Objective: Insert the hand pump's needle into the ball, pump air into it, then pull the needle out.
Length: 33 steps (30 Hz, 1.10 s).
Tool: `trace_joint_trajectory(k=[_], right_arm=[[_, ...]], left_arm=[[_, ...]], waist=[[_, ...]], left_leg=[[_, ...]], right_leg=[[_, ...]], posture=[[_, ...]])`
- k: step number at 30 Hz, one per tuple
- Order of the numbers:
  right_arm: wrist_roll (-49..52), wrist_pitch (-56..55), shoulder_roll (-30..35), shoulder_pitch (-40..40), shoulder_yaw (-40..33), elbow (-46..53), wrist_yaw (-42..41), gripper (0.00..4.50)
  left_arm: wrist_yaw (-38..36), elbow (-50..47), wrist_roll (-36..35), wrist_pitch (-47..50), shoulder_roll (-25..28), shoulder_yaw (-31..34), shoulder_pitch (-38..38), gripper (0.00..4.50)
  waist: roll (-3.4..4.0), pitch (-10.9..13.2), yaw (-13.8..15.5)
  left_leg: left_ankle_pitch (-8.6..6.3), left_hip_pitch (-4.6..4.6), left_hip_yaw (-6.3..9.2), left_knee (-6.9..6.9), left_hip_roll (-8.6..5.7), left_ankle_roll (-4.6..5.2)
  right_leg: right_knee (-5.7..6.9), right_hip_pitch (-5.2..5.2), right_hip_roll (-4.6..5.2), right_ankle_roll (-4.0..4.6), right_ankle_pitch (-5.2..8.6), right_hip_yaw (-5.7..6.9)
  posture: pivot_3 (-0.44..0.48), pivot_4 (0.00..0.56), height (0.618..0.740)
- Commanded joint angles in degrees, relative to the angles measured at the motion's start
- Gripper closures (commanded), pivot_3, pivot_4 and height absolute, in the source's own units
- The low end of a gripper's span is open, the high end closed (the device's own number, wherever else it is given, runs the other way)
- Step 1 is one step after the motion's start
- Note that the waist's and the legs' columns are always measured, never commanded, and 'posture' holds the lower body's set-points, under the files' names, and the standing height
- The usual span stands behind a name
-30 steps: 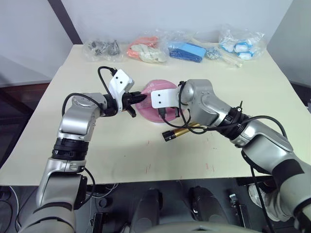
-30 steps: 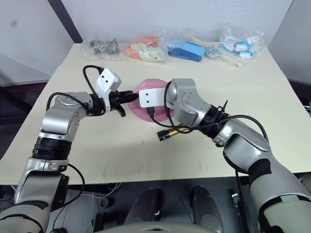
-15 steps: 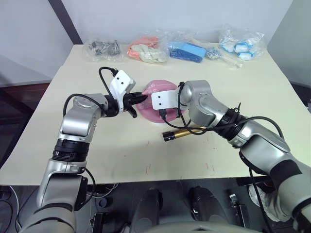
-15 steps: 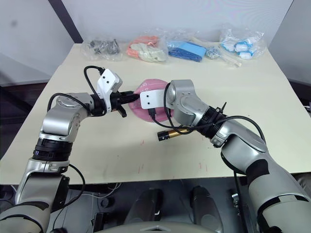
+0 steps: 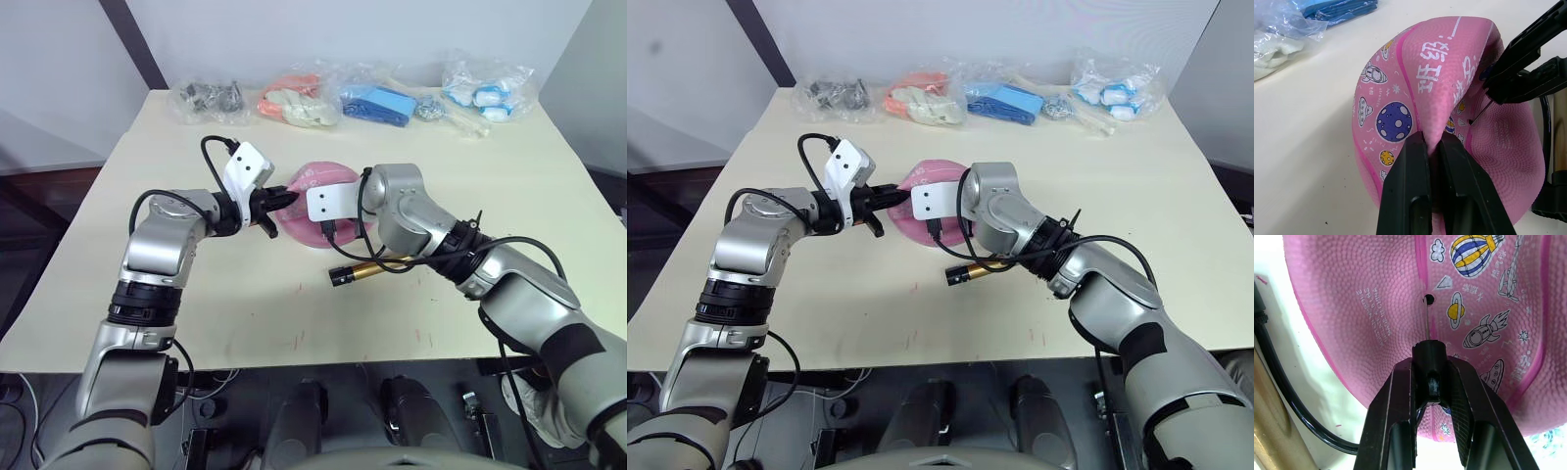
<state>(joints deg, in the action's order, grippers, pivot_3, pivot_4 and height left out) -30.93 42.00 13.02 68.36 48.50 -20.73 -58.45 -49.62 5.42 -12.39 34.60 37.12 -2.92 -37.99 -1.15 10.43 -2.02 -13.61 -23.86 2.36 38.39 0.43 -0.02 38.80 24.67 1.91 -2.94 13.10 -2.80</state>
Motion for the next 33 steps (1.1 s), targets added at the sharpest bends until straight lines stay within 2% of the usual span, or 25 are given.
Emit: trace_joint_trajectory(k=[1,33], right_arm=[[-0.5,2.4,0.6,-1.2,-1.2,-1.5,-1.1,4.1],[0.0,4.6,-4.7,-0.5,-3.8,-6.0,-1.0,4.1]], left_arm=[[0.1,-1.9,0.3,0.1,0.2,-0.6,0.5,4.45],[0.7,-4.4,0.2,1.4,-1.1,-1.2,1.6,4.45]], waist=[[0.0,0.0,0.0],[0.0,0.0,-0.2]], left_leg=[[0.0,0.0,0.01,0.0,0.0,0.0],[0.13,0.2,0.53,0.0,-0.06,-0.21]], right_leg=[[0.0,0.0,0.0,0.0,0.0,0.0],[-0.01,-0.37,-0.01,0.04,0.03,0.4]], posture=[[0.0,0.15,0.74],[0.0,0.15,0.74]])
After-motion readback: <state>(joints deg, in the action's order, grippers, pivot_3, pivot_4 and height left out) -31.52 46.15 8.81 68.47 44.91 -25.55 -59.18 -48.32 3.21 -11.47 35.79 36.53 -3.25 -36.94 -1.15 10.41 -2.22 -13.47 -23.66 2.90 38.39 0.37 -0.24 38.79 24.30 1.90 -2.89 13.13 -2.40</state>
